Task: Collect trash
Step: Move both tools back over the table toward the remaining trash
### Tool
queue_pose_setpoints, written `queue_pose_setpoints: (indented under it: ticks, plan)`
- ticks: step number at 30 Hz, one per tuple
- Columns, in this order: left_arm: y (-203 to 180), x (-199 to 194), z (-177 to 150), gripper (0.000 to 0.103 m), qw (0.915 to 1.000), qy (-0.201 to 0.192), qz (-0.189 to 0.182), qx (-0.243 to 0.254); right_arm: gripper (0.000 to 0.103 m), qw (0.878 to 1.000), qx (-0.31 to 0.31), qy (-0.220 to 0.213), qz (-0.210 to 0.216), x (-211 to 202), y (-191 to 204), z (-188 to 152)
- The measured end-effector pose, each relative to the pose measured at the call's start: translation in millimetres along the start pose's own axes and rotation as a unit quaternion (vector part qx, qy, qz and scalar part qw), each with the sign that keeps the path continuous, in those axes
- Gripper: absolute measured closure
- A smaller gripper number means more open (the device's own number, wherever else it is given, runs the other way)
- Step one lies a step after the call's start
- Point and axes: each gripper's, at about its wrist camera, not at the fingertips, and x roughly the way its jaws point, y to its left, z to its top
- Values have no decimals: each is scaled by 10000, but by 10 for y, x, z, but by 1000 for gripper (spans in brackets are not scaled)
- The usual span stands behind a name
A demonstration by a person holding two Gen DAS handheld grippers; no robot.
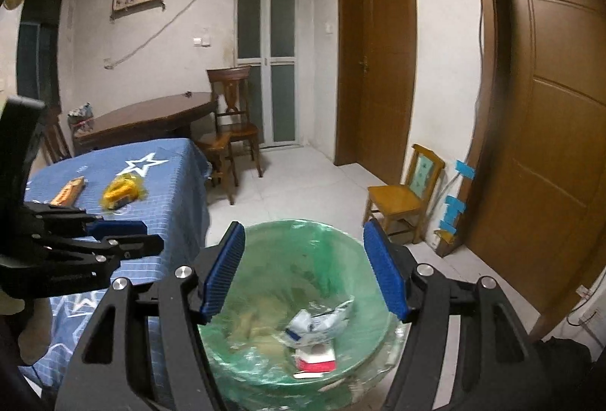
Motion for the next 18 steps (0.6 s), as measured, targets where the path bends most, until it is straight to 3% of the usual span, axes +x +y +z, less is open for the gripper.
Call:
queue_pose_setpoints:
  ticks: [12, 18]
  plan:
    - [785, -728, -838, 70, 9983, 37, 298, -503, 21, 9932, -534, 28, 1035, -82, 900, -122]
    - [1502, -1271, -1430, 67, 9918, 55, 855, -945, 12, 9860, -661, 8, 1530, -108, 1318, -210]
